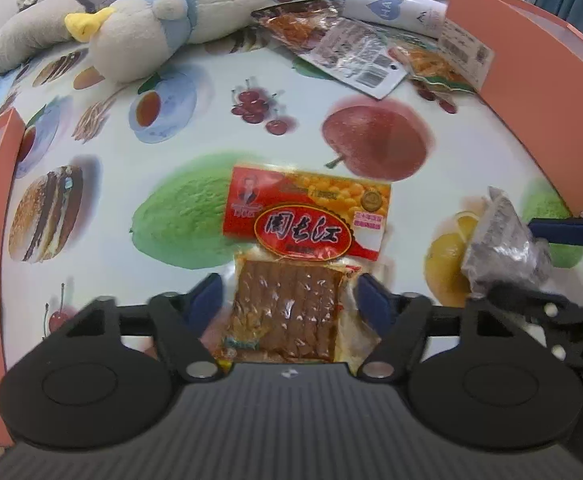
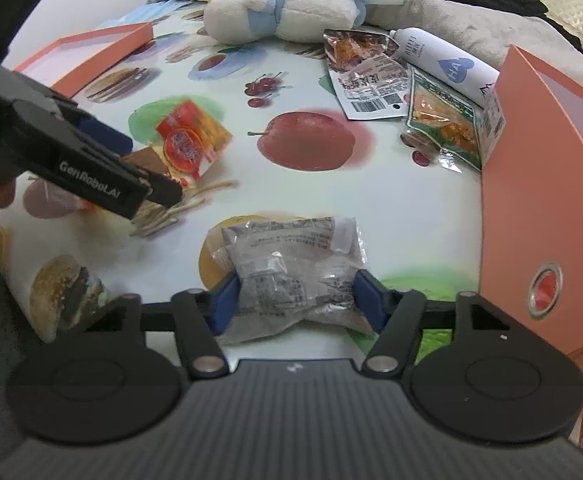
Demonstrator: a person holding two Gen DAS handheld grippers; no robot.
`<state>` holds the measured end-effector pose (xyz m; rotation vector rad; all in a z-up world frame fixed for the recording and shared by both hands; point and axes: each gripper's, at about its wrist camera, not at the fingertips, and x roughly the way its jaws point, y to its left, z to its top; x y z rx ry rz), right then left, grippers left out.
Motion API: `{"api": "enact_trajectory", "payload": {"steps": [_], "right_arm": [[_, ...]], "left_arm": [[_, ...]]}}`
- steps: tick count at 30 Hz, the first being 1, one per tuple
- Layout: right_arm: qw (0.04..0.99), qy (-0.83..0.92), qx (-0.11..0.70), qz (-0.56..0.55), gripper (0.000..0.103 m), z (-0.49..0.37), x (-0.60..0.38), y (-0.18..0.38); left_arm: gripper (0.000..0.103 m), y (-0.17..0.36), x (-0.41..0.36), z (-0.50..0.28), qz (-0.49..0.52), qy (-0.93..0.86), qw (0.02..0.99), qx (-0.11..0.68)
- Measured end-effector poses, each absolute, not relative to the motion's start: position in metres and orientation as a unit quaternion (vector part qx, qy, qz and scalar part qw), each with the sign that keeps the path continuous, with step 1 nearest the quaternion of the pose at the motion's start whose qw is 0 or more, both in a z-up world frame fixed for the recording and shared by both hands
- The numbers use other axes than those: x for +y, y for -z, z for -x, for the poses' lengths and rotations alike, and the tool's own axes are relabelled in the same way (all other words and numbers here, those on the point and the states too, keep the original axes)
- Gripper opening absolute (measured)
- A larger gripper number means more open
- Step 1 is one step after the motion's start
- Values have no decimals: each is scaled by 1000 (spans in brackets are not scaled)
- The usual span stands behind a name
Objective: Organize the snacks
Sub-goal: 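Grasp the clear candy bag with the right gripper while the left holds the tofu packet, then lift both held packets and carry them over the pink box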
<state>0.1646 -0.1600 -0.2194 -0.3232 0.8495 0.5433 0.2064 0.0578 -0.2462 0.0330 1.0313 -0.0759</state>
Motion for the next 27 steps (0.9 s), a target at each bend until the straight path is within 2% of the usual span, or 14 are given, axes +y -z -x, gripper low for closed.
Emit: {"api": "enact_trajectory", "payload": {"steps": [4, 11, 19, 27], "right_arm": [[867, -251, 407, 141, 50, -166, -163, 216], [873, -239, 409, 114, 43, -166, -172, 210], [878, -227, 414, 83, 40, -167, -182, 198], [891, -221, 393, 60, 39, -166, -186, 161]], "left_arm": [[62, 242, 54, -205, -12, 31, 869, 494], [61, 235, 55, -201, 15, 18, 872, 490], [61, 206, 50, -192, 65, 3, 883, 464], [62, 152, 45, -187, 111, -12, 899, 423]]}}
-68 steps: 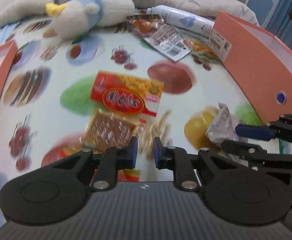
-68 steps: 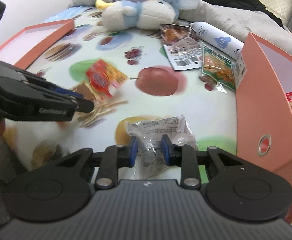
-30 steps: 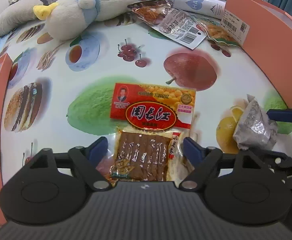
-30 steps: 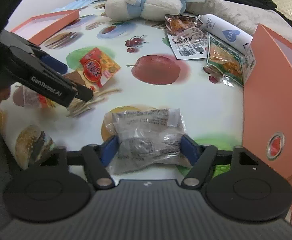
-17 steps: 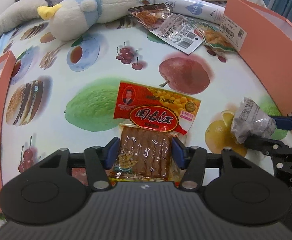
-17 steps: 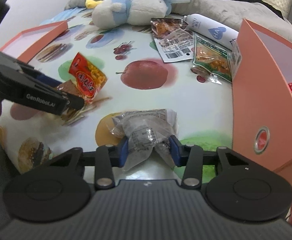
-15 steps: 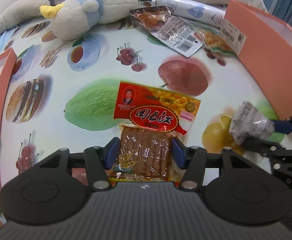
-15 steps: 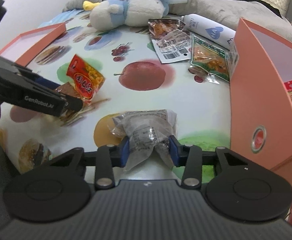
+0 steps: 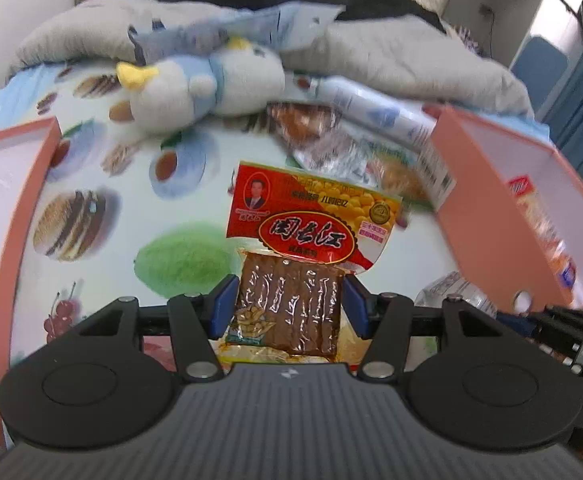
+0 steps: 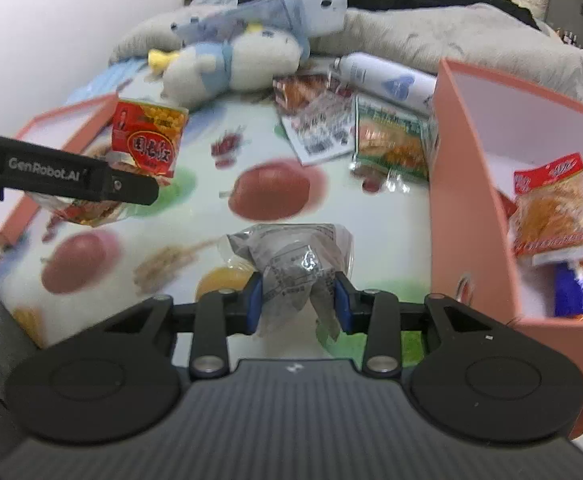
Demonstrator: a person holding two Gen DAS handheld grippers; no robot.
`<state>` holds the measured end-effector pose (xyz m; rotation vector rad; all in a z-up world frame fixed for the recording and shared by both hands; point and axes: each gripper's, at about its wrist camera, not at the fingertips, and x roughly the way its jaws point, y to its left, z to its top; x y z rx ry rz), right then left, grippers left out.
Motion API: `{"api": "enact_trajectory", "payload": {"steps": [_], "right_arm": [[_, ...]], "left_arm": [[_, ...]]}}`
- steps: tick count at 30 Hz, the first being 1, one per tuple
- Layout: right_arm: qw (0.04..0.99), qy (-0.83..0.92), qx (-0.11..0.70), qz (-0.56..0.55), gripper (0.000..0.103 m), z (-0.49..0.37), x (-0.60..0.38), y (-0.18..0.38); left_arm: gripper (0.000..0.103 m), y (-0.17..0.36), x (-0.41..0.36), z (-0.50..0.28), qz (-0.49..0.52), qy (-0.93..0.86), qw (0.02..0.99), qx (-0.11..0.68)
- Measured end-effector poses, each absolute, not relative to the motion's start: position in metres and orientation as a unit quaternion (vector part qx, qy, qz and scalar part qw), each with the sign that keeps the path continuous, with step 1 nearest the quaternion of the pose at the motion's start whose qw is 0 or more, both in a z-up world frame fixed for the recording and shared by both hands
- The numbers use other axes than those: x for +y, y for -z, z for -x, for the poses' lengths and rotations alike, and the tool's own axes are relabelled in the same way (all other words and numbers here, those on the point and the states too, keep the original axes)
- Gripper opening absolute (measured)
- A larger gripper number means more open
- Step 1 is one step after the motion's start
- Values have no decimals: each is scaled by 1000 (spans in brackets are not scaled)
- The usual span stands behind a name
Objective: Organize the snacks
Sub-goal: 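Lift both held packets and carry them over the pink box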
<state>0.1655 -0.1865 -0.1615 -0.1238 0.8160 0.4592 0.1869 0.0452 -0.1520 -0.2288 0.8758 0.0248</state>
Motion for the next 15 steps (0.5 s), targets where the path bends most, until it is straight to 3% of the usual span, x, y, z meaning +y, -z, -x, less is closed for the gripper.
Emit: {"api": "enact_trajectory", "payload": {"steps": [15], "right_arm": [[926, -199, 321, 13, 39, -167, -221, 57]], "left_arm": [[62, 52, 13, -195, 140, 7, 920, 367]]}}
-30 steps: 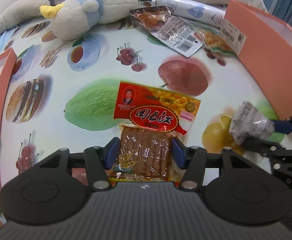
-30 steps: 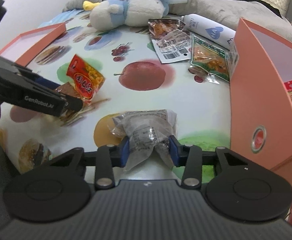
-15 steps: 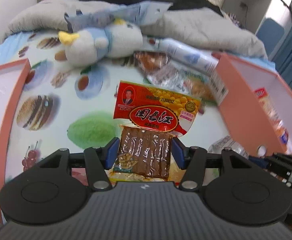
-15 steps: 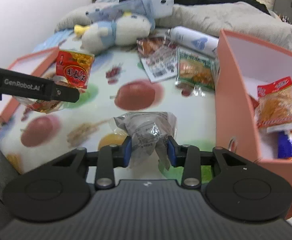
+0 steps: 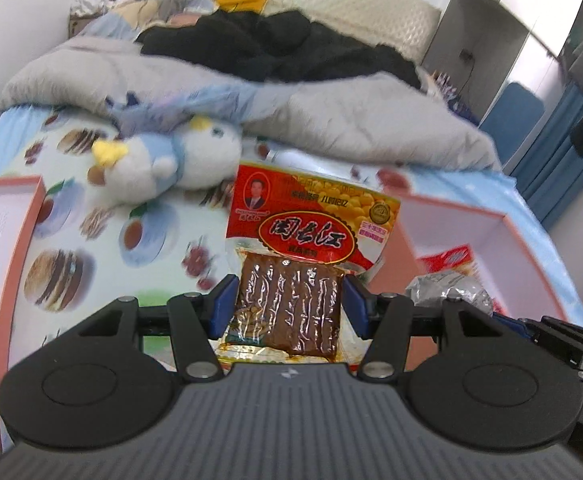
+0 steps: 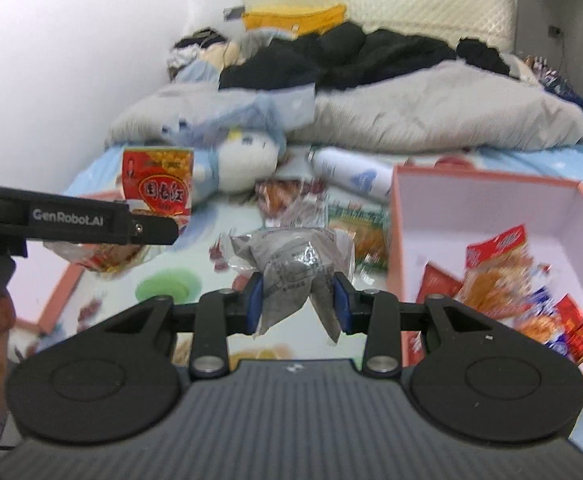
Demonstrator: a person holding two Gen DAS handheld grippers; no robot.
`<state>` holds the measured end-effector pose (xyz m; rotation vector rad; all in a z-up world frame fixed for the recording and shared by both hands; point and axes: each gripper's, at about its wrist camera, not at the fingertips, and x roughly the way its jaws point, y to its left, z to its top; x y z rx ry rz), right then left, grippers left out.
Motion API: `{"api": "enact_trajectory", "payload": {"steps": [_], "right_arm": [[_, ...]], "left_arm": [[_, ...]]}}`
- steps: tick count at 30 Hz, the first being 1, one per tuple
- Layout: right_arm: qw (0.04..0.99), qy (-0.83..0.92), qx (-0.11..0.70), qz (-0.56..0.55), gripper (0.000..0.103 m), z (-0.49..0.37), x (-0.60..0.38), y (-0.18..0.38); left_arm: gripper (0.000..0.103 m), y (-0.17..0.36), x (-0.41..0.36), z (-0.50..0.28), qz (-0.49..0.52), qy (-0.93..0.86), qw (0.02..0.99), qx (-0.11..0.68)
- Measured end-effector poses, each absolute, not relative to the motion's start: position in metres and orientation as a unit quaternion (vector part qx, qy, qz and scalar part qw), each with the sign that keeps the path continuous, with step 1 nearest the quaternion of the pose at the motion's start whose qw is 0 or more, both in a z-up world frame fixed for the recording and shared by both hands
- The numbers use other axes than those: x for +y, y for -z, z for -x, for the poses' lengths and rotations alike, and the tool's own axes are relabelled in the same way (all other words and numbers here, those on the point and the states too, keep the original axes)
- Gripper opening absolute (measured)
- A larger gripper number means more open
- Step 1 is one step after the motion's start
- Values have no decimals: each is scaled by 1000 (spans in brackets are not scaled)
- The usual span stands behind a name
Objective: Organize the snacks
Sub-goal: 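Lift both held packets and carry them over the pink box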
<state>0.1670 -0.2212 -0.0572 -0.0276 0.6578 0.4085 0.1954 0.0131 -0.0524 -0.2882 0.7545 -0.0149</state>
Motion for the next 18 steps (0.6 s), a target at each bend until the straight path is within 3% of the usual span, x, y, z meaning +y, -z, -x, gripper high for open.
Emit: {"api": "enact_trajectory", "payload": {"steps": [18], "right_arm": [[970, -124, 210, -3, 38, -188, -300, -34]], "left_arm": [[62, -62, -70, -256, 115, 88, 948, 285]]}}
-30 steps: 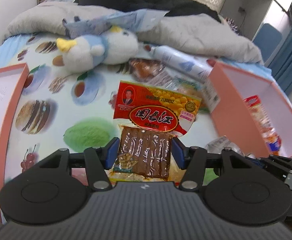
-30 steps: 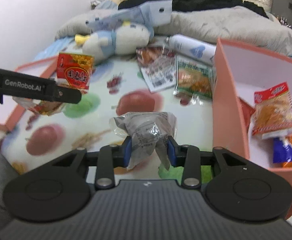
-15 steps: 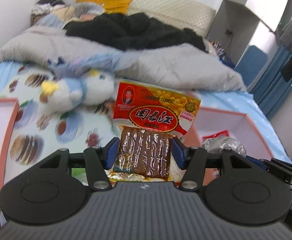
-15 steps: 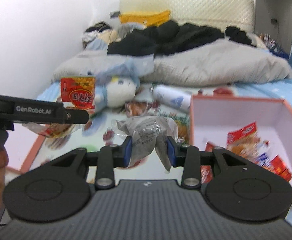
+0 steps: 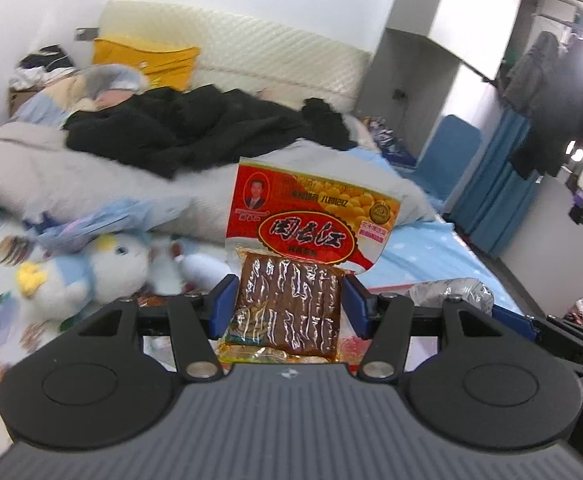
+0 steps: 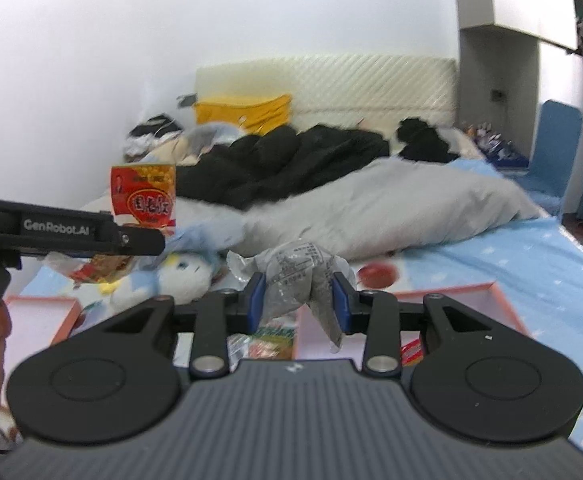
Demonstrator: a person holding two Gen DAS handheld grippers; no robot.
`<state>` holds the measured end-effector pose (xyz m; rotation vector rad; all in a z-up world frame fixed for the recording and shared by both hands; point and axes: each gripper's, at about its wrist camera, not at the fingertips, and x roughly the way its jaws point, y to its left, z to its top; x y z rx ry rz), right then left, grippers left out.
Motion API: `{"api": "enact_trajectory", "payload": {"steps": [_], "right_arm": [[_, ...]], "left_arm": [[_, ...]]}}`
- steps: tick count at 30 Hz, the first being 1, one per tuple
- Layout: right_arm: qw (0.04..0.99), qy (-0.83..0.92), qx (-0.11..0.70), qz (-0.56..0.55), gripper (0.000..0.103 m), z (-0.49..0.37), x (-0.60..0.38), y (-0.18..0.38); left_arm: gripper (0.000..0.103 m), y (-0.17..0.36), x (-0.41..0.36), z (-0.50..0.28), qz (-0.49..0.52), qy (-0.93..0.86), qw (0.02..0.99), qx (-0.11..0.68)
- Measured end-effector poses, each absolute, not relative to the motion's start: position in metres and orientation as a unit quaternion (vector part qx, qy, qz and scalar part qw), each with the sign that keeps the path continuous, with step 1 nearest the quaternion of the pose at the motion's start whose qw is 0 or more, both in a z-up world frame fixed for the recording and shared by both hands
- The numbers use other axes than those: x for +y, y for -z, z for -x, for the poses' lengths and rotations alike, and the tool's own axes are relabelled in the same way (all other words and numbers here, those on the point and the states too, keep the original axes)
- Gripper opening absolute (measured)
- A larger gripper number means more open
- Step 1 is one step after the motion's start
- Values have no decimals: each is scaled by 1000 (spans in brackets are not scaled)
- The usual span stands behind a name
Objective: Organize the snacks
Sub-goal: 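Lift both held packets and carry them over the pink box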
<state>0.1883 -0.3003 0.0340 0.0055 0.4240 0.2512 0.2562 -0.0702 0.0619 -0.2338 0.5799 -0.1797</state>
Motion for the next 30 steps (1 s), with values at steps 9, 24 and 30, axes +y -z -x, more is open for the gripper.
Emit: {"api": "enact_trajectory", "payload": {"steps": [9, 24, 30], "right_arm": [[974, -65, 215, -10, 38, -204, -353, -29], [931, -12, 362, -37, 38, -249, -421, 80], [915, -5, 398, -58, 38, -255, -426, 118]], "left_arm": [[62, -53, -144, -291, 90, 143, 933, 316], [62, 75, -230, -350, 50, 176, 866, 465], [63, 106, -237, -365, 38, 173, 849, 498]]}}
